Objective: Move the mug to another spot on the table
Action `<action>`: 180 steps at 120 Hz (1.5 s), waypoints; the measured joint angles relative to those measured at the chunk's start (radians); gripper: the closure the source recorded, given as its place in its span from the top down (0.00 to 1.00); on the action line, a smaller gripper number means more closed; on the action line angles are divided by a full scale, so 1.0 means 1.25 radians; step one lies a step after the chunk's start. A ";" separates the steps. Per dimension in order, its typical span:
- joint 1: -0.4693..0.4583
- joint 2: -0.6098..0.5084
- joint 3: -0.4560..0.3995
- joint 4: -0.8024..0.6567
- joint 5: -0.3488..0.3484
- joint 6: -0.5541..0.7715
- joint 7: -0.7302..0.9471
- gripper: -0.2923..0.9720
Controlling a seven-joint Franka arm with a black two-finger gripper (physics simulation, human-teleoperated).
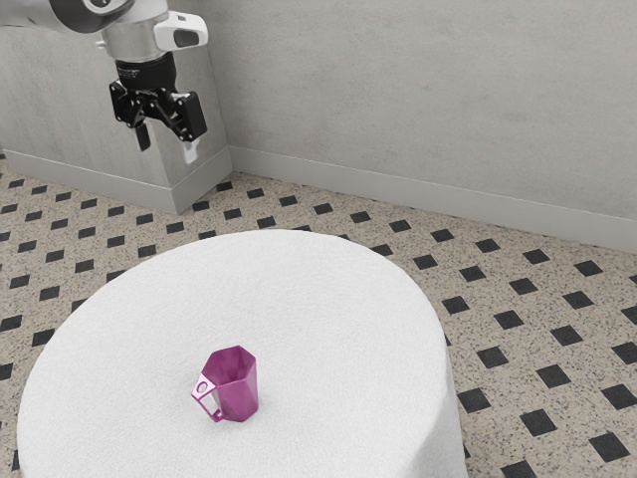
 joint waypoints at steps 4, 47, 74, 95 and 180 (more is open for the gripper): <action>0.000 0.000 0.000 0.000 0.000 0.000 0.000 0.77; 0.000 -0.006 0.001 -0.002 0.004 -0.003 0.011 0.77; -0.008 0.026 0.013 -0.126 0.007 0.070 0.053 0.77; -0.008 -0.037 0.019 -0.324 -0.002 0.202 0.100 0.77; -0.012 -0.236 -0.116 -0.834 -0.115 0.655 0.226 0.77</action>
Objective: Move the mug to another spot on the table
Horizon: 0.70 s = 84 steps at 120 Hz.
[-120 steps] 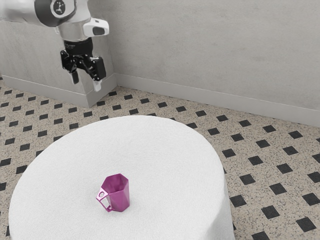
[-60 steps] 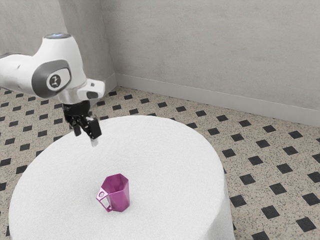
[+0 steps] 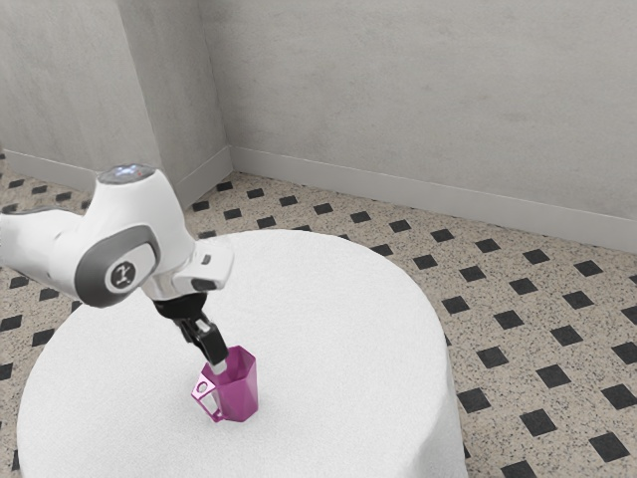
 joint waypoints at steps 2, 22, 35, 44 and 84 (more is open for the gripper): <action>0.000 -0.001 -0.003 -0.006 -0.005 0.006 0.001 0.77; 0.000 -0.056 -0.008 -0.088 -0.041 0.046 0.013 0.77; 0.000 -0.059 -0.008 -0.119 -0.052 0.070 0.019 0.77; 0.001 -0.037 -0.008 -0.127 -0.060 0.096 0.023 0.77; 0.000 0.050 -0.010 -0.171 -0.110 0.286 0.033 0.77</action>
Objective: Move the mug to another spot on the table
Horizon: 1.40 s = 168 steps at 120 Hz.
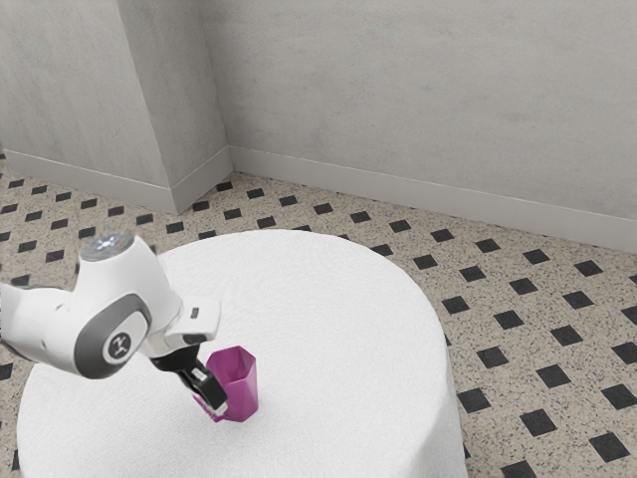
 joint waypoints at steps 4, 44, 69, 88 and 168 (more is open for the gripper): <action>0.000 0.007 0.000 0.000 -0.002 0.014 0.000 0.77; 0.000 0.073 -0.021 0.000 -0.029 0.107 0.000 0.77; 0.000 0.075 -0.021 -0.006 -0.044 0.125 -0.001 0.77; 0.000 0.067 -0.021 -0.025 -0.048 0.138 -0.001 0.77; 0.000 0.055 -0.033 -0.034 -0.067 0.164 -0.001 0.38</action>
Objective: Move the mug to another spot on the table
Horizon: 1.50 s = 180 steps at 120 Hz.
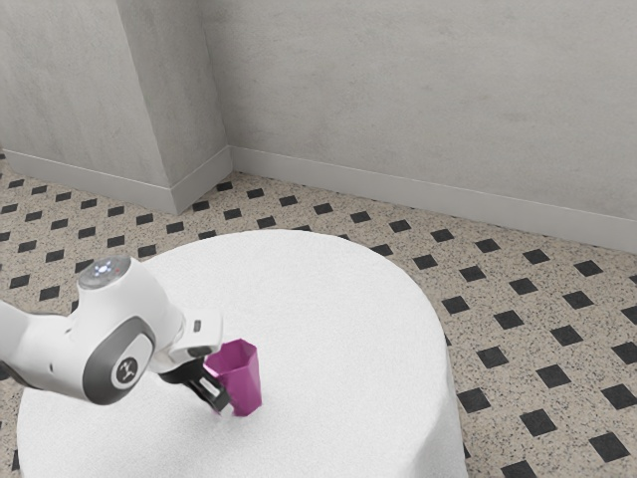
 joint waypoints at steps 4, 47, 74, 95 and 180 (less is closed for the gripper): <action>0.000 -0.006 -0.002 0.001 0.000 0.000 0.000 0.37; 0.002 -0.055 0.002 0.007 0.002 -0.014 0.000 0.29; 0.010 -0.028 0.050 0.040 0.003 -0.032 0.009 0.26; 0.055 0.013 0.067 0.068 0.004 -0.036 0.027 0.20; 0.099 0.089 0.103 0.115 0.005 -0.037 0.123 0.43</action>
